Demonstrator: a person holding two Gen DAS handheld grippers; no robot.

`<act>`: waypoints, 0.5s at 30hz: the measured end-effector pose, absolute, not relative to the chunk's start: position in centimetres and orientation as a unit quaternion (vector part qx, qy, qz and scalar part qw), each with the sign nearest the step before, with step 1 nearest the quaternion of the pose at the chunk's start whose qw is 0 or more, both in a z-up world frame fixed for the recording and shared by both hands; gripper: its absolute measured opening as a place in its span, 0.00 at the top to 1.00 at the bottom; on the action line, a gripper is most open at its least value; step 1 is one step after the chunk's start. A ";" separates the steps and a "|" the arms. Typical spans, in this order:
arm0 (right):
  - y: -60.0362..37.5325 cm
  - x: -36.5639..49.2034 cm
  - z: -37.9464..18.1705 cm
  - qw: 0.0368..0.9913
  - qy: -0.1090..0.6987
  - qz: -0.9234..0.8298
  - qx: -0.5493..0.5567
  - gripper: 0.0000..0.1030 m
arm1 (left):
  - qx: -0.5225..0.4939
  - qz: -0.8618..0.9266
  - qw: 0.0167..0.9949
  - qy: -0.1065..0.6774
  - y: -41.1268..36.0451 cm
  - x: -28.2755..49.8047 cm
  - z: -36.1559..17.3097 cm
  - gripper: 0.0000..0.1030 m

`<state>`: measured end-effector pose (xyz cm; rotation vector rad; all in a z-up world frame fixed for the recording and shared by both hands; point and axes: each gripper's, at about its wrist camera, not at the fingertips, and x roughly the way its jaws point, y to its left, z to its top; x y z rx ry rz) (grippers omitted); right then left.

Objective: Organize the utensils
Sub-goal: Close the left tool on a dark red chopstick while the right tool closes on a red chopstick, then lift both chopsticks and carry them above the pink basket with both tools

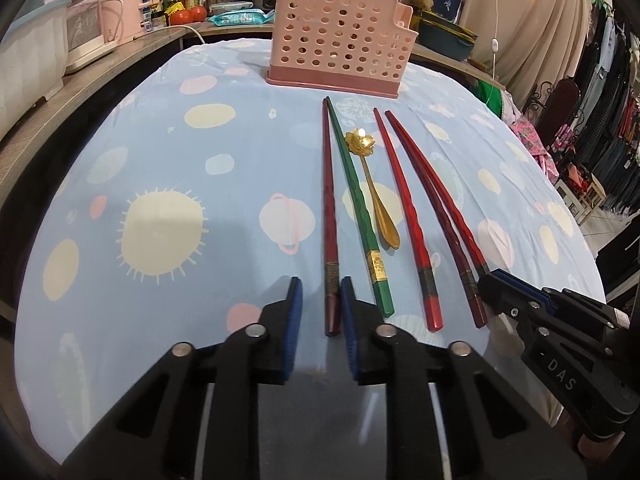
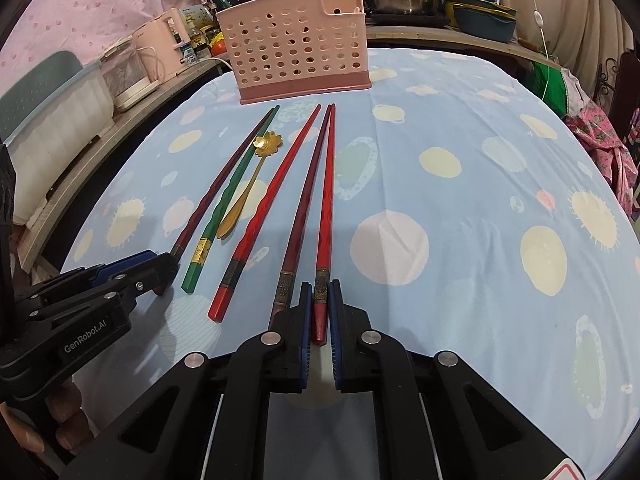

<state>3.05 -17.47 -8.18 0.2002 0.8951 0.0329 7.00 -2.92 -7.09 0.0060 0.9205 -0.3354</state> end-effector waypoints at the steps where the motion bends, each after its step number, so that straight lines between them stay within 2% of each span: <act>1: -17.5 3.1 -8.2 0.897 0.432 0.016 0.097 0.93 | 0.004 -0.162 0.882 0.442 -2.9 7.0 -7.1 0.85; 4: -17.5 3.0 -8.2 0.897 0.432 0.016 0.097 0.93 | 0.005 -0.169 0.880 0.443 -3.1 7.0 -7.1 0.92; 15: -18.4 2.5 -7.0 0.902 0.418 0.012 0.109 0.93 | -0.012 -0.176 0.882 0.438 -2.5 6.5 -5.7 0.93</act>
